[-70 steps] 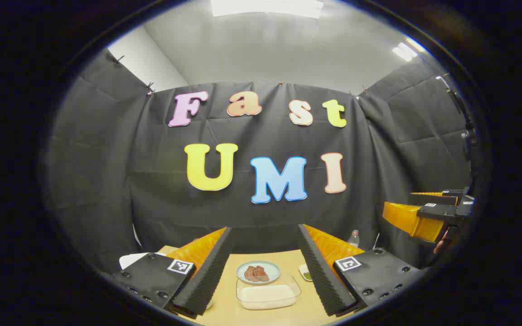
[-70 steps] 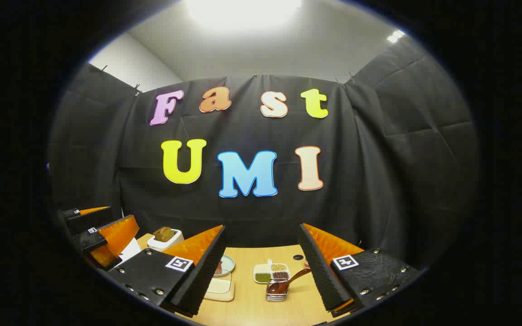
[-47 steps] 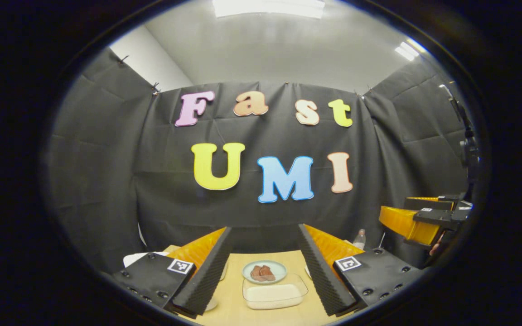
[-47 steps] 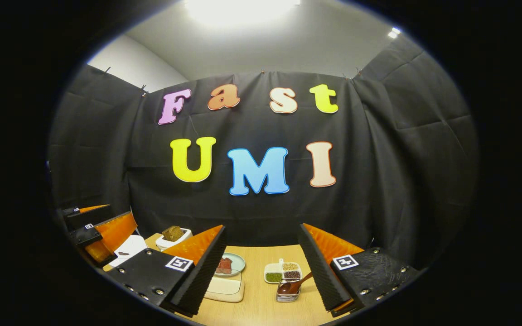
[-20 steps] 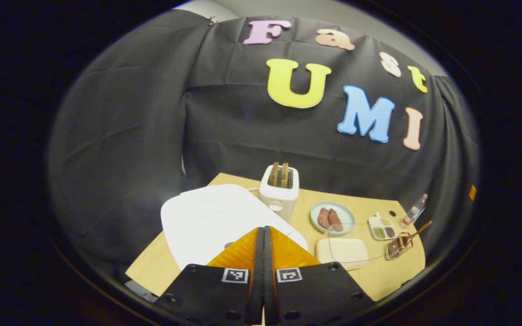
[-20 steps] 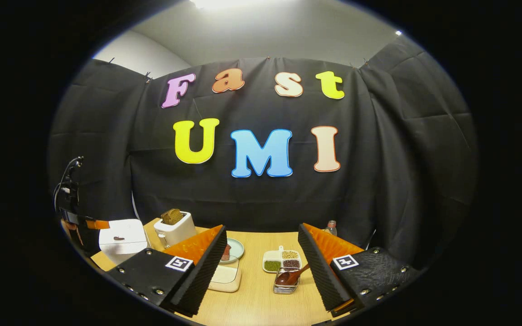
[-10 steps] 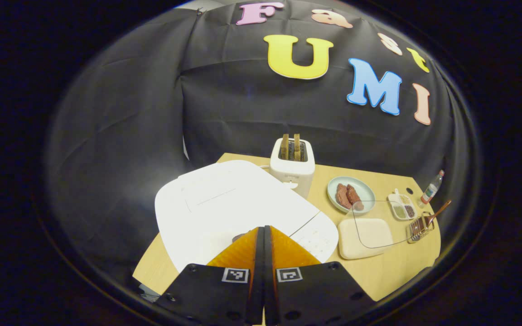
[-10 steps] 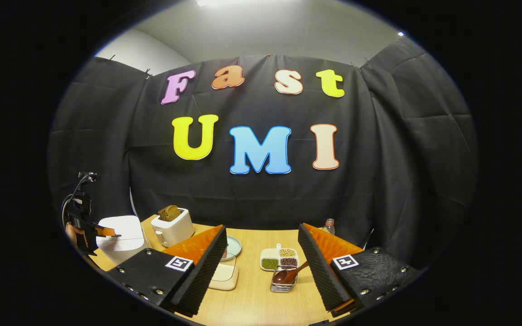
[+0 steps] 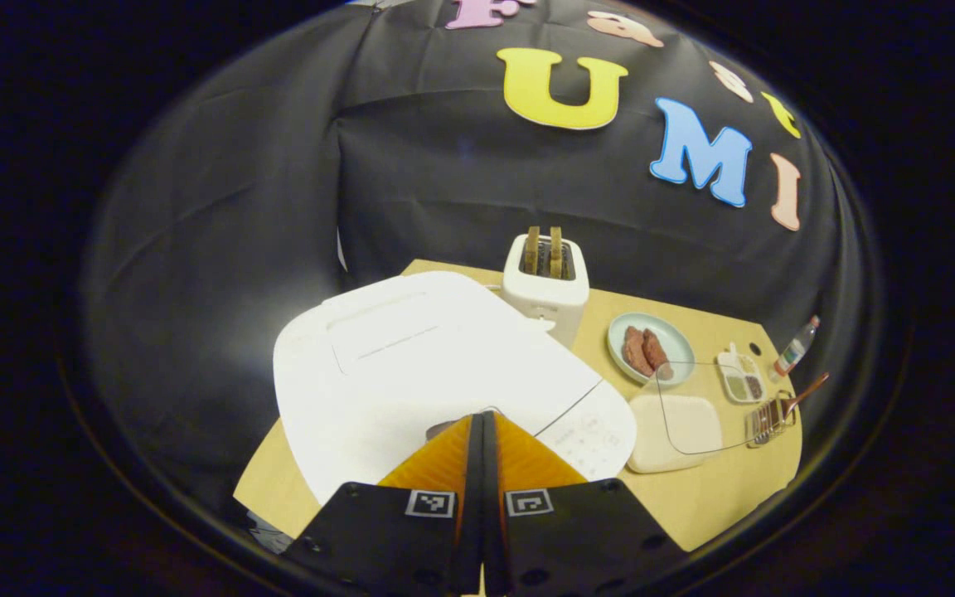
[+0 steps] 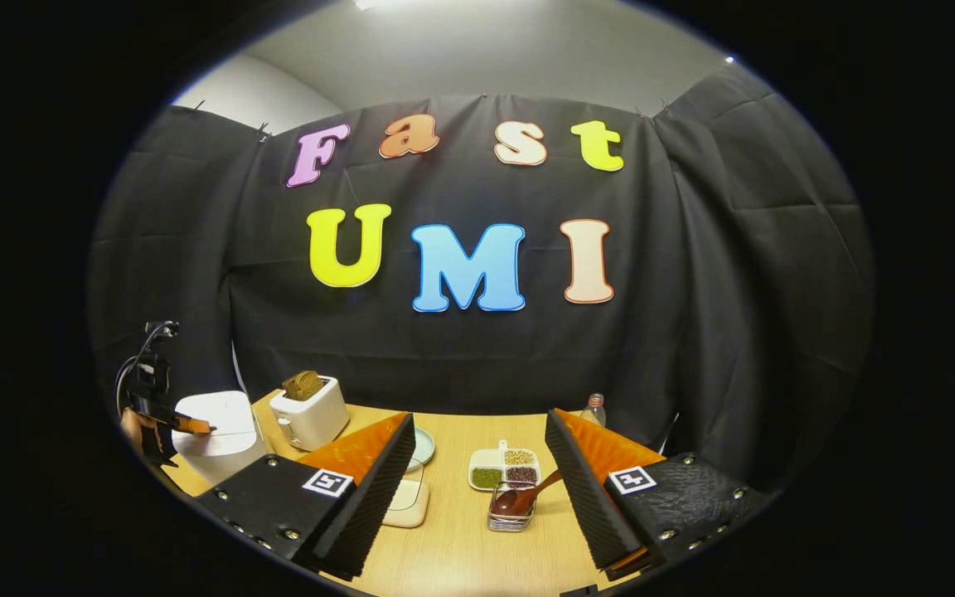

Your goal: Close the left gripper, press the button to open the rice cooker; take a wooden spoon from the chopstick holder with the right hand, scoop a spoonful of rice and pour it into the rice cooker, then put the wooden spoon back into the chopstick holder.

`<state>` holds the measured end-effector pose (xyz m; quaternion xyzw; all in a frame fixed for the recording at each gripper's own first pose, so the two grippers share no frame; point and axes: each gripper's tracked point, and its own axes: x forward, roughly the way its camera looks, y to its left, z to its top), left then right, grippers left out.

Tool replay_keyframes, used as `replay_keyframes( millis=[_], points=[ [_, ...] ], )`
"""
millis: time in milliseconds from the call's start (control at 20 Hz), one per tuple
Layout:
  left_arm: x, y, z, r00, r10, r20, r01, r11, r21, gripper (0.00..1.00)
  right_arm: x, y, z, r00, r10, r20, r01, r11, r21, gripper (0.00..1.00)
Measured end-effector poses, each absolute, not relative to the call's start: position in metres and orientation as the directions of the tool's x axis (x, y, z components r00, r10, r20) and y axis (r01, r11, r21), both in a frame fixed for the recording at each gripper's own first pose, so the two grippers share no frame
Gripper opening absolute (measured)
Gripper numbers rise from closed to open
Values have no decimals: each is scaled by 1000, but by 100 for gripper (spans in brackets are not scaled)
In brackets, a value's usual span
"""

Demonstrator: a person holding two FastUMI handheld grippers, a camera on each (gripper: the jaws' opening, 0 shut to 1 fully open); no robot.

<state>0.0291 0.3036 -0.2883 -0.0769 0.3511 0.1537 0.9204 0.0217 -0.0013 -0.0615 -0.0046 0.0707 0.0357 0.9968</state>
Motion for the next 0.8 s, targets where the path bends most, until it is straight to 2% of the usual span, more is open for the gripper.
replay_keyframes(
  millis=[400,500,600,650,700,800],
  points=[
    [29,301,-291,686,215,-695,-344,938,-50,9,19,6,-65,984,102,-144,-101,995,15,96],
    [34,310,-282,701,246,-669,-366,930,-42,9,19,5,-63,985,105,-140,-104,994,14,96],
    [38,324,-255,739,322,-592,-407,914,-10,7,19,1,-62,985,101,-137,-101,995,6,96],
    [39,324,-239,757,337,-560,-417,909,-17,11,18,0,-61,986,97,-134,-97,995,6,96],
    [41,323,-228,773,333,-540,-414,910,-32,9,18,-2,-60,987,92,-134,-92,996,8,96],
    [37,312,-234,771,289,-568,-388,920,-57,9,19,-5,-62,987,85,-135,-83,996,20,96]
  ],
)
